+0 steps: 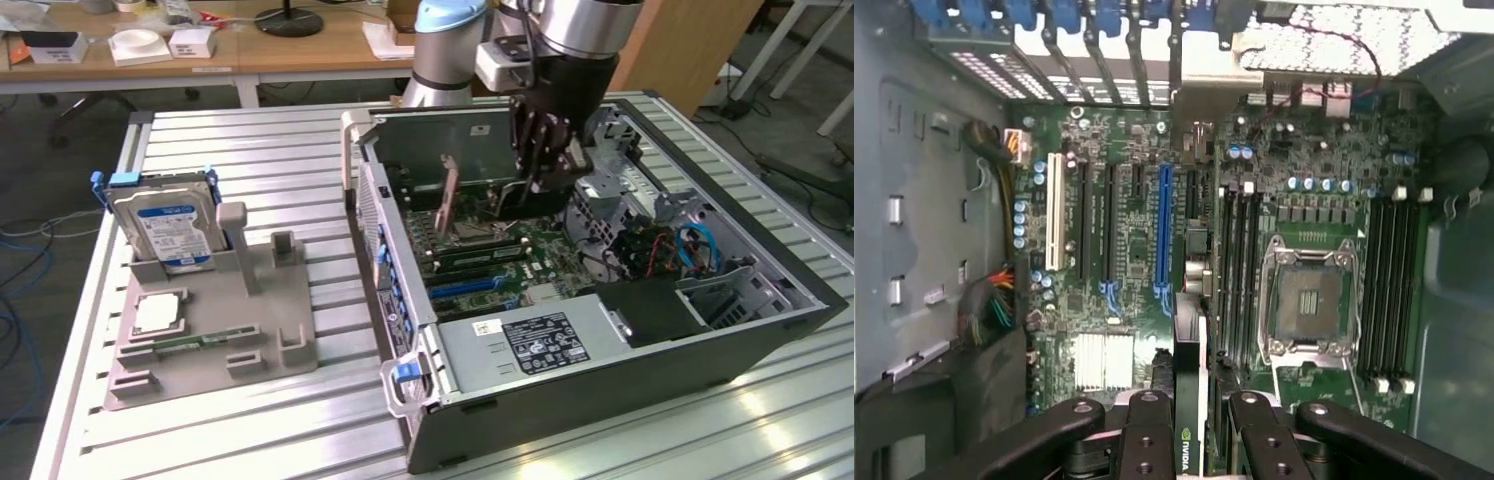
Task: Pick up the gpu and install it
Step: 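Insert the gpu into the slot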
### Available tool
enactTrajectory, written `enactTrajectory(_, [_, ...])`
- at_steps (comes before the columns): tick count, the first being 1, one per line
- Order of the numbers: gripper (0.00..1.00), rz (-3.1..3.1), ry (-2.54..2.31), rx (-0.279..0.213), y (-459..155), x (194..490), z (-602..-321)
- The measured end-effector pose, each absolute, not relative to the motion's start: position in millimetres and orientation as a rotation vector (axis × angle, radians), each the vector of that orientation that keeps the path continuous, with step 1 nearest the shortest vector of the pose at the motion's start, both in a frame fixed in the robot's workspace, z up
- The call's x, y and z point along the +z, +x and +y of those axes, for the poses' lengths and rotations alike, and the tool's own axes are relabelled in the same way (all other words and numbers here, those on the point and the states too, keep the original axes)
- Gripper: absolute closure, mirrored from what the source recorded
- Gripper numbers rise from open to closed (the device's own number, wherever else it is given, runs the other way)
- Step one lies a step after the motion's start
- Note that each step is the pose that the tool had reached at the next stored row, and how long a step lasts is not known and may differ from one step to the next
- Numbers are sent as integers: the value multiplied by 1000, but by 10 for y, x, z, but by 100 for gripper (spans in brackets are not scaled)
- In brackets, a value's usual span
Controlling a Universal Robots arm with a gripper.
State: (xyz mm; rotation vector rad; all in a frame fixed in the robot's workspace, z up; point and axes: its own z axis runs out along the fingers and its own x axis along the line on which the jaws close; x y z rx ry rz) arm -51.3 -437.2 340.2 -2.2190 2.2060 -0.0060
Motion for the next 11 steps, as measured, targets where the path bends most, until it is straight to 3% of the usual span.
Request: enactTrajectory(11, [74, 2247, -2176, -4, -576, 3373, -4409])
